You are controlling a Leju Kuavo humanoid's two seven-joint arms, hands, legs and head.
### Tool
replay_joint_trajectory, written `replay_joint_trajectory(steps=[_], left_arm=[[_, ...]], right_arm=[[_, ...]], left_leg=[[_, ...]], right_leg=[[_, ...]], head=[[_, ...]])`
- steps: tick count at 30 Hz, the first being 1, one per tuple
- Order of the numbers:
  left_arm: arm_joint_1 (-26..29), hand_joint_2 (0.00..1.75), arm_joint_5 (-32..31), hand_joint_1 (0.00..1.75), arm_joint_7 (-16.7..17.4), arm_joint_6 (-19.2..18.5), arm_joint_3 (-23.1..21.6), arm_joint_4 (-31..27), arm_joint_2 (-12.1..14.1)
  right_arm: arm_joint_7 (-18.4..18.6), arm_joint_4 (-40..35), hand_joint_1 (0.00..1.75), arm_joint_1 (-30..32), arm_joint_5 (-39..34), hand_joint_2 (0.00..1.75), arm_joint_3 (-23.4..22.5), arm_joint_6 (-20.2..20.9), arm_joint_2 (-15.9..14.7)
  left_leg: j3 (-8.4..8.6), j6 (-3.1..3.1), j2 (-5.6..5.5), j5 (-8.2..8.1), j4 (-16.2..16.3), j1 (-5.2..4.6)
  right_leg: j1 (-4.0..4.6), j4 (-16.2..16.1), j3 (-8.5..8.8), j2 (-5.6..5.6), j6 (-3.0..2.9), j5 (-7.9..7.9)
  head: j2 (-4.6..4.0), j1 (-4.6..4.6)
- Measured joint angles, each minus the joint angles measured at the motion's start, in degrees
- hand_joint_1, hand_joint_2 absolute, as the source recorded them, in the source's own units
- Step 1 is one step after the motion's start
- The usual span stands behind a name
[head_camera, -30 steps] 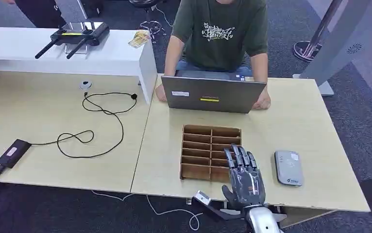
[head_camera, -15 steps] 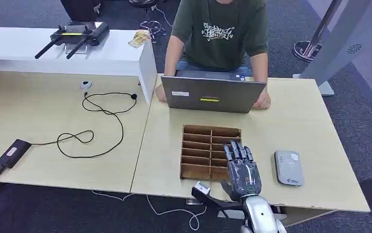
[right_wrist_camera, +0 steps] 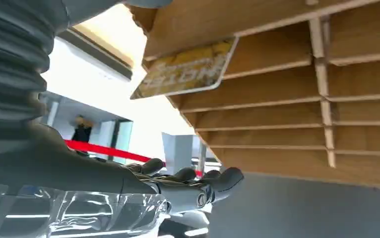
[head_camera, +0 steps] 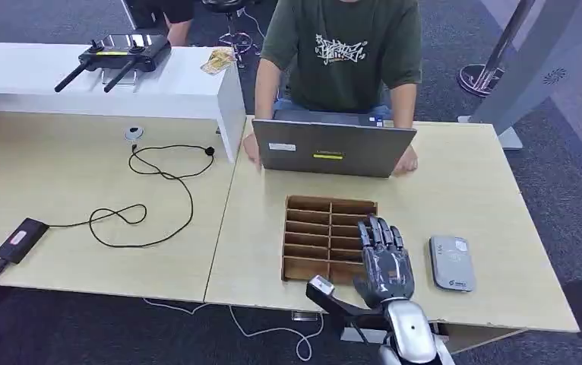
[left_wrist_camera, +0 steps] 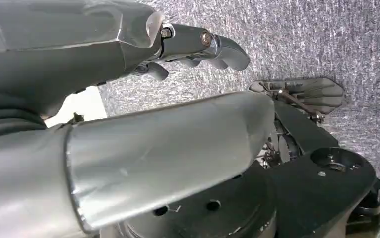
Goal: Pass the card to the sensor for recognition and then transmit it.
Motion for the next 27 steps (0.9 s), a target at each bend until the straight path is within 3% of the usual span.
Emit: replay_joint_trajectory(steps=[12,27], left_arm=[[0.04,0.00,0.64,0.00,0.07,0.02,0.00,0.02,0.00],[0.04,0.00,0.92,0.00,0.07,0.02,0.02,0.39,0.04]], right_arm=[[3.13,-4.20,0.00,2.57,-0.48,1.75,-0.68,4.40,0.00],[5.53,-8.05,0.00,5.28,-3.98,1.75,-1.86,5.84,0.94]], left_leg=[[0.00,0.00,0.00,0.00,0.00,0.00],[-0.01,0.00,0.00,0.00,0.00,0.00]], right_leg=[[0.00,0.00,-0.01,0.00,0.00,0.00],[0.00,0.00,-0.01,0.00,0.00,0.00]], head=[[0.00,0.00],[0.00,-0.02]])
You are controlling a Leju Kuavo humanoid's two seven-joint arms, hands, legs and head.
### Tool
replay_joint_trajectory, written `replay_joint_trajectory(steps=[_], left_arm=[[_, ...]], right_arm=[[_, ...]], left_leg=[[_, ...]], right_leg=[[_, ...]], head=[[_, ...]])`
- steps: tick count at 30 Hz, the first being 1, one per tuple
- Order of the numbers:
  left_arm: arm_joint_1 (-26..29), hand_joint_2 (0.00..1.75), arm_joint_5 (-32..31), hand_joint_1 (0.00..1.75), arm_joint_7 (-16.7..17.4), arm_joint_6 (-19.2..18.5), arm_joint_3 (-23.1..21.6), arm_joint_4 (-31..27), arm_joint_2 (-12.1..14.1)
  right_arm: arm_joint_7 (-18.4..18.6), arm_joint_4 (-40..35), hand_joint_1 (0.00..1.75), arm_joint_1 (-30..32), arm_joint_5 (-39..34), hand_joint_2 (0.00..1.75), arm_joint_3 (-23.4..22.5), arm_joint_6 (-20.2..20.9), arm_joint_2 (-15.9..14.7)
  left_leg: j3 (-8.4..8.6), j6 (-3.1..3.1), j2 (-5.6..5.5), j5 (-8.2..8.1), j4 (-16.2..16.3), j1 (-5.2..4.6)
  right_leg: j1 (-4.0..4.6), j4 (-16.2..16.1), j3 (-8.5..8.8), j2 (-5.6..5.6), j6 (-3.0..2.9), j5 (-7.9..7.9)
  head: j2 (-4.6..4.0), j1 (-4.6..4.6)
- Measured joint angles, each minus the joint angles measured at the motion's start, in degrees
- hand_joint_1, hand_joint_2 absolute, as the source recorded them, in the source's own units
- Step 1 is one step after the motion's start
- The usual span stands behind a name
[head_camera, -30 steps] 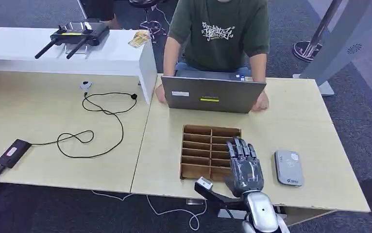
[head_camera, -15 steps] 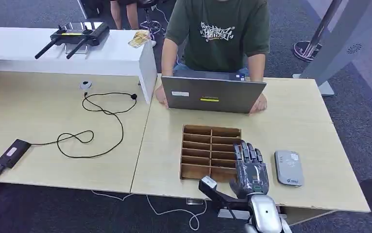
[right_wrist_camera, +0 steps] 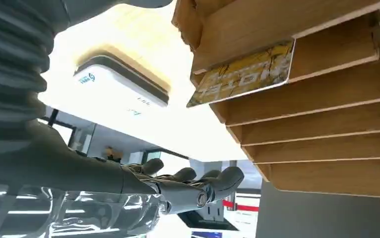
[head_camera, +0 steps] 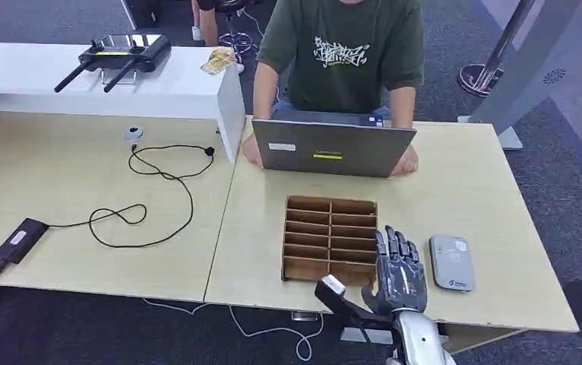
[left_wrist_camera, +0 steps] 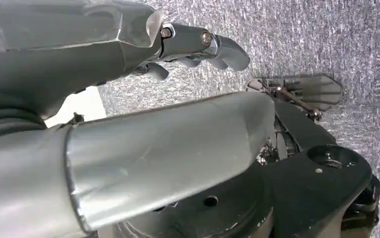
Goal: Pass the card to the sensor for recognition and then transmit it.
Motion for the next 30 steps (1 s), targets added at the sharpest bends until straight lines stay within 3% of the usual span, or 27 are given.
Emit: replay_joint_trajectory(steps=[8,15,30], left_arm=[[0.00,0.00,-0.17,0.00,-0.22,-0.02,-0.02,0.52,0.24],[0.00,0.00,-0.46,0.00,-0.63,0.00,-0.02,0.92,0.24],[-0.03,0.00,-0.44,0.00,-0.72,0.00,-0.04,1.62,0.46]], right_arm=[[-0.46,-0.13,0.00,0.04,-1.36,1.75,-0.13,-1.77,0.46],[-2.10,2.08,0.00,-0.69,-4.76,1.75,0.26,-7.95,0.20],[-2.12,5.68,0.00,-2.11,-6.23,1.75,1.62,-9.31,-0.17]], left_leg=[[0.00,0.00,0.00,0.00,0.00,0.00],[0.00,0.00,0.00,0.00,0.00,0.00],[0.00,0.00,0.00,0.00,0.00,0.00]], right_leg=[[0.00,0.00,0.00,0.00,0.00,0.00],[0.00,0.00,0.00,0.00,0.00,0.00],[0.00,0.00,0.00,0.00,0.00,0.00]], head=[[0.00,0.02],[0.00,0.02],[0.00,0.02]])
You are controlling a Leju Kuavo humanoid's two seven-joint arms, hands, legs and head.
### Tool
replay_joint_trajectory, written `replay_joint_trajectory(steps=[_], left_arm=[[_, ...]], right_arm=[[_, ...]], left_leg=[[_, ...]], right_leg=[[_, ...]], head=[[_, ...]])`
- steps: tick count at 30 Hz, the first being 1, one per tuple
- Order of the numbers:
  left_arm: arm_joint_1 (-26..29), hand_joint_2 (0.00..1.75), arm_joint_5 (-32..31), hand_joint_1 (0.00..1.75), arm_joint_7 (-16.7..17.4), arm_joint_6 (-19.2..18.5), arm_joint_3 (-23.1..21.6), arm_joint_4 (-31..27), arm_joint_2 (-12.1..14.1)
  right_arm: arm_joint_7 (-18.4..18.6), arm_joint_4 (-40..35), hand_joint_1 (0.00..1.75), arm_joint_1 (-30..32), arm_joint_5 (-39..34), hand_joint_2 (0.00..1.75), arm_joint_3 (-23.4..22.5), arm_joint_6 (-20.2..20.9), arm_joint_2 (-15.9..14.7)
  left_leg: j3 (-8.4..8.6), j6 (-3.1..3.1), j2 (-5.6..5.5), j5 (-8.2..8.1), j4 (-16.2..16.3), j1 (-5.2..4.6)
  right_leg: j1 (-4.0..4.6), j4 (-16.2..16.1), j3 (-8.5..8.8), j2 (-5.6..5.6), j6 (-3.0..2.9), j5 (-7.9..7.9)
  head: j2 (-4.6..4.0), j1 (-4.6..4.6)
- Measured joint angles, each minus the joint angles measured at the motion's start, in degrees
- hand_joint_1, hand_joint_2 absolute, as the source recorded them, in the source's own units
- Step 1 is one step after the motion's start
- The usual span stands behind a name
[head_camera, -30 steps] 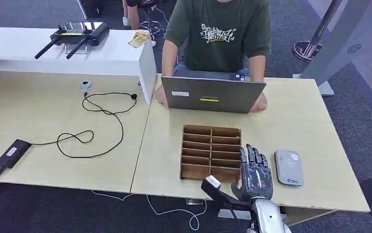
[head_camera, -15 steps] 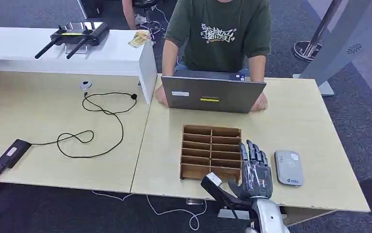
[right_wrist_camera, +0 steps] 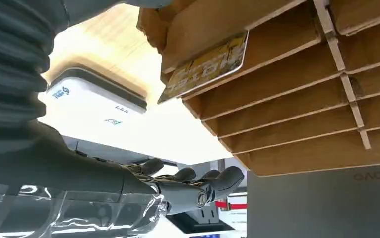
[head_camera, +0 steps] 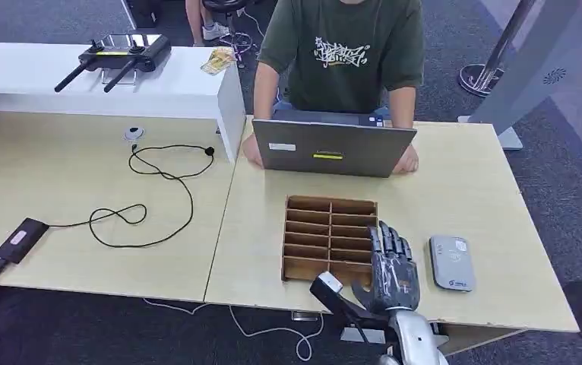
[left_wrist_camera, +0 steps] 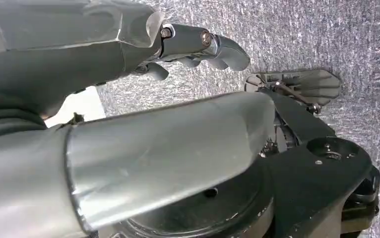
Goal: Pass the card to the sensor for recognition and then transmit it.
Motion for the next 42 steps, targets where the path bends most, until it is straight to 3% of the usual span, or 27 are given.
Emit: replay_joint_trajectory(steps=[42], left_arm=[[0.02,0.00,0.83,0.00,-0.52,-0.02,0.00,0.28,0.04]], right_arm=[[-0.61,2.97,0.00,-1.44,-0.70,1.75,1.40,-1.25,-0.11]], left_leg=[[0.00,0.00,0.00,0.00,0.00,0.00]], right_leg=[[0.00,0.00,0.00,0.00,0.00,0.00]], head=[[0.00,0.00]])
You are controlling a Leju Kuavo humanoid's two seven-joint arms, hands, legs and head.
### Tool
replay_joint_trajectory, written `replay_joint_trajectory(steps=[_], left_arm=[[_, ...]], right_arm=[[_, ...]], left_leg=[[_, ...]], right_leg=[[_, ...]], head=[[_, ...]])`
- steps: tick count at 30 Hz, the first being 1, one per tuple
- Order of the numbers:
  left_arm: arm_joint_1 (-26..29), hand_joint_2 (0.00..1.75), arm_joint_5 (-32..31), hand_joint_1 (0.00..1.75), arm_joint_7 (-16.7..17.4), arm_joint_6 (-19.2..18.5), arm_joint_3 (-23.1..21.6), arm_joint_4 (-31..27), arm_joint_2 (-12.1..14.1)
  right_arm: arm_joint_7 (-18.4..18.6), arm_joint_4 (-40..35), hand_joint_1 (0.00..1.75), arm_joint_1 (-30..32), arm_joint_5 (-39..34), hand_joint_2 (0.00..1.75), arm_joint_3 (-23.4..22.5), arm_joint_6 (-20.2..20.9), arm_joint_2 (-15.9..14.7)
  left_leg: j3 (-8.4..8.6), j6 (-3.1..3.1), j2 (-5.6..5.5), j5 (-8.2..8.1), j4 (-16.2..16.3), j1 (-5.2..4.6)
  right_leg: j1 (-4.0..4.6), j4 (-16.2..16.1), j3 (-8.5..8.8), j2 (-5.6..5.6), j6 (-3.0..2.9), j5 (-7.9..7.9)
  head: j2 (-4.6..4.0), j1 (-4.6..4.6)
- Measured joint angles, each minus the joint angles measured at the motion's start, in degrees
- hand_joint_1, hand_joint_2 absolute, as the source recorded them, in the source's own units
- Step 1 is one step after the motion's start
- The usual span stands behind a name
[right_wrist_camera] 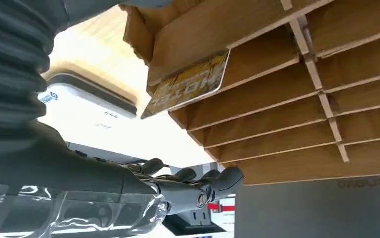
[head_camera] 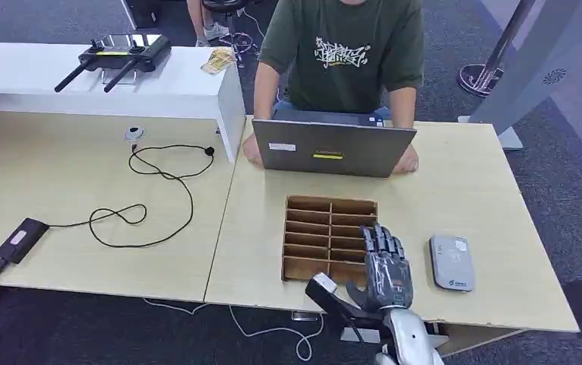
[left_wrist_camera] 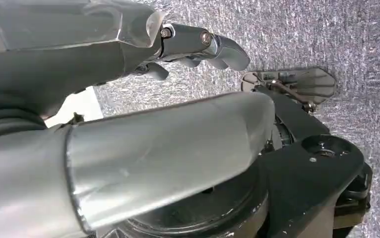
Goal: Pass the card to the sensor for recognition and then transmit it.
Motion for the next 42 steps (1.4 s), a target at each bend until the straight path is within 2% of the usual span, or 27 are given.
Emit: replay_joint_trajectory(steps=[27,42], left_arm=[[0.00,0.00,0.22,0.00,-0.15,0.02,0.00,0.04,0.00],[0.03,0.00,0.46,0.00,-0.17,0.02,0.00,0.04,0.09]], right_arm=[[0.83,-0.44,0.00,-0.03,1.99,1.75,0.00,0.35,-0.50],[1.77,-3.10,0.00,0.96,3.82,1.75,0.04,3.34,-0.74]], left_leg=[[0.01,0.00,0.00,0.00,0.00,0.00],[0.01,0.00,0.00,0.00,0.00,0.00]], right_leg=[[0.00,0.00,0.00,0.00,0.00,0.00],[0.00,0.00,0.00,0.00,0.00,0.00]], head=[[0.00,-0.02],[0.00,0.00]])
